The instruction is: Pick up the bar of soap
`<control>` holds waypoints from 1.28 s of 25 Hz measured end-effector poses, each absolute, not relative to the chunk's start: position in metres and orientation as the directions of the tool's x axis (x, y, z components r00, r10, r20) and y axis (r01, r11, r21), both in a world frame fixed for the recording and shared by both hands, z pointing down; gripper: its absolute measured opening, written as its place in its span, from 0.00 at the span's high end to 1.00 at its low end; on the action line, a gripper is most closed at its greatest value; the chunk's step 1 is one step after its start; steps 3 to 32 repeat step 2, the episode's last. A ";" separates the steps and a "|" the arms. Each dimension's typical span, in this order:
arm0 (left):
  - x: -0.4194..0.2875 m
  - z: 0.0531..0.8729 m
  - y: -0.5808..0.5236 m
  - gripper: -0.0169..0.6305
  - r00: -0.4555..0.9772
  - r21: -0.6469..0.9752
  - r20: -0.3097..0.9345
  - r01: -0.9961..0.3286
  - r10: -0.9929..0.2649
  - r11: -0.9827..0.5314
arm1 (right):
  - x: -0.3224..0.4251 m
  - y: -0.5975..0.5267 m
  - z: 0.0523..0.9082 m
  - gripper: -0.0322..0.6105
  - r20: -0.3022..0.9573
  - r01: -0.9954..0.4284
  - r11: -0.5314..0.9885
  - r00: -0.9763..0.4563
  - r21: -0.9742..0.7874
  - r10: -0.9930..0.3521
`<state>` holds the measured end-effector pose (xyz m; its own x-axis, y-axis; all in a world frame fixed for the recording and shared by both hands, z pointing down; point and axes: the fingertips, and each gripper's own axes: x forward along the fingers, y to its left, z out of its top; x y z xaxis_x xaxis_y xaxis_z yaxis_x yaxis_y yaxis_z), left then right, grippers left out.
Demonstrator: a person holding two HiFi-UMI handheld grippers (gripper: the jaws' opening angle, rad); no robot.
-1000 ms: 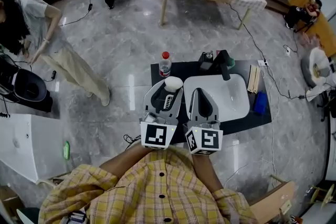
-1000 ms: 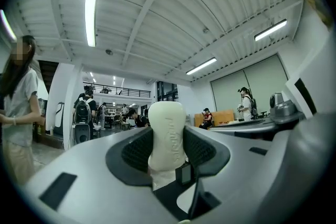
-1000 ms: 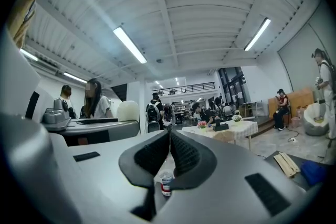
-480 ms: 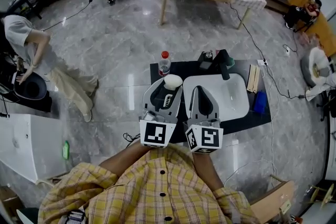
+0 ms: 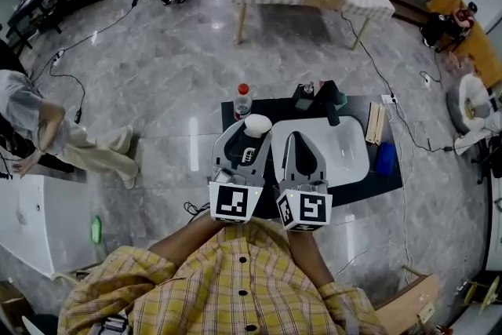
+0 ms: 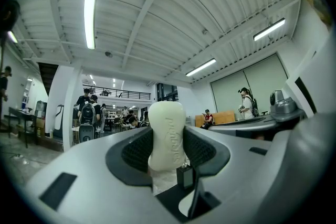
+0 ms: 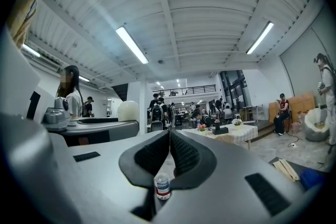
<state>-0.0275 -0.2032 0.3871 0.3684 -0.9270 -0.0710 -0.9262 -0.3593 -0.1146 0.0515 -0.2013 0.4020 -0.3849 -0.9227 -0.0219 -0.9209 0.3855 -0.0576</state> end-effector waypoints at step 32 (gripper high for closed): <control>-0.028 0.385 -0.205 0.68 0.366 -0.107 -0.097 -0.928 -0.926 -0.356 | 0.051 -0.202 0.403 0.92 -0.024 -0.920 0.388 -0.387 -0.053 -0.922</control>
